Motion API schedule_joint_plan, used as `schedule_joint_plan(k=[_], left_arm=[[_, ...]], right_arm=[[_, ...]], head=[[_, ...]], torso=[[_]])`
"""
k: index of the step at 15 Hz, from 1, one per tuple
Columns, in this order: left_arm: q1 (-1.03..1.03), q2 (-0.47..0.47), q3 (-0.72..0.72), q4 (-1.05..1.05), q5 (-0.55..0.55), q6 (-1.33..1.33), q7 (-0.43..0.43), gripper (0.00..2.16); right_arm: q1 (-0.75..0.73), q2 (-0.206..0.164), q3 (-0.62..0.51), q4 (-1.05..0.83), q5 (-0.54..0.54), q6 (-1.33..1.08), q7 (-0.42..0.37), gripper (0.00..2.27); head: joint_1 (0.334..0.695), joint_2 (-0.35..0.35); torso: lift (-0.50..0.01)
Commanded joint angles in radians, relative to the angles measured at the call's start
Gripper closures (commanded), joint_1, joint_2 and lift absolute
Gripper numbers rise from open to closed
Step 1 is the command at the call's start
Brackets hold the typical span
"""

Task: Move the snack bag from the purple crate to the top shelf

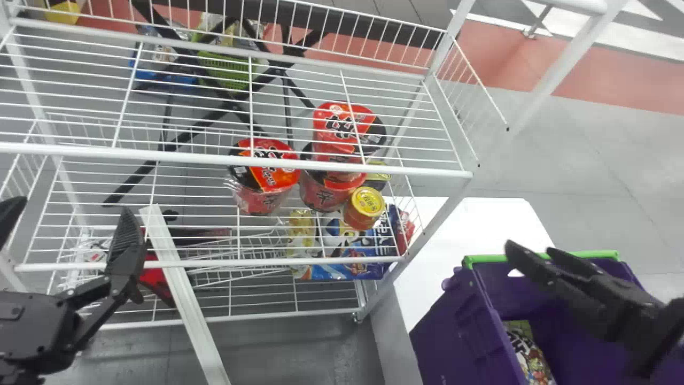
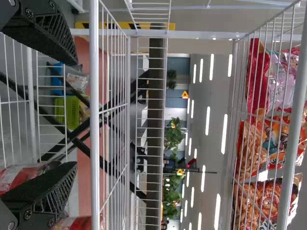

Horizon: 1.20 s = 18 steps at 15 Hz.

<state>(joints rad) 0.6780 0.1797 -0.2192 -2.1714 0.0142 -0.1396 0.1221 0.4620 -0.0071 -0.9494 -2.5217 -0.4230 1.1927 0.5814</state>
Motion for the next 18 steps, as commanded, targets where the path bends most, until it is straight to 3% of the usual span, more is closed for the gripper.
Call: schedule_joint_plan(k=[1, 2, 4, 10, 15, 18], left_arm=[[-0.001, 0.014, 0.000, 0.015, 0.013, -0.033, -0.001, 0.07], [-0.006, 0.017, 0.000, 0.021, 0.023, -0.039, -0.002, 0.07], [-0.012, 0.017, 0.000, 0.031, 0.027, -0.042, -0.002, 0.07], [-0.015, 0.017, 0.004, 0.059, 0.030, -0.051, -0.004, 0.07], [-0.034, 0.015, 0.004, 0.085, 0.035, -0.051, -0.010, 0.07], [-0.041, 0.009, 0.001, 0.093, 0.033, -0.048, -0.012, 0.07]], right_arm=[[-0.134, 0.008, -0.100, 0.077, 0.087, 0.172, 0.071, 0.15], [-0.146, 0.006, -0.100, 0.109, 0.128, 0.190, 0.087, 0.15], [-0.163, -0.087, -0.095, 0.204, 0.208, 0.215, 0.141, 0.15], [-0.238, -0.291, -0.075, 0.475, 0.441, 0.193, 0.425, 0.21], [-0.210, -0.343, -0.023, 0.586, 0.599, 0.065, 0.583, 0.12], [-0.178, -0.369, -0.009, 0.629, 0.625, 0.022, 0.657, 0.12]], head=[[0.695, -0.350], [0.695, -0.350], [0.695, -0.350], [0.695, -0.350], [0.695, -0.350], [0.695, -0.350]], torso=[[-0.453], [-0.453], [-0.453], [-0.453], [-0.453], [-0.453]])
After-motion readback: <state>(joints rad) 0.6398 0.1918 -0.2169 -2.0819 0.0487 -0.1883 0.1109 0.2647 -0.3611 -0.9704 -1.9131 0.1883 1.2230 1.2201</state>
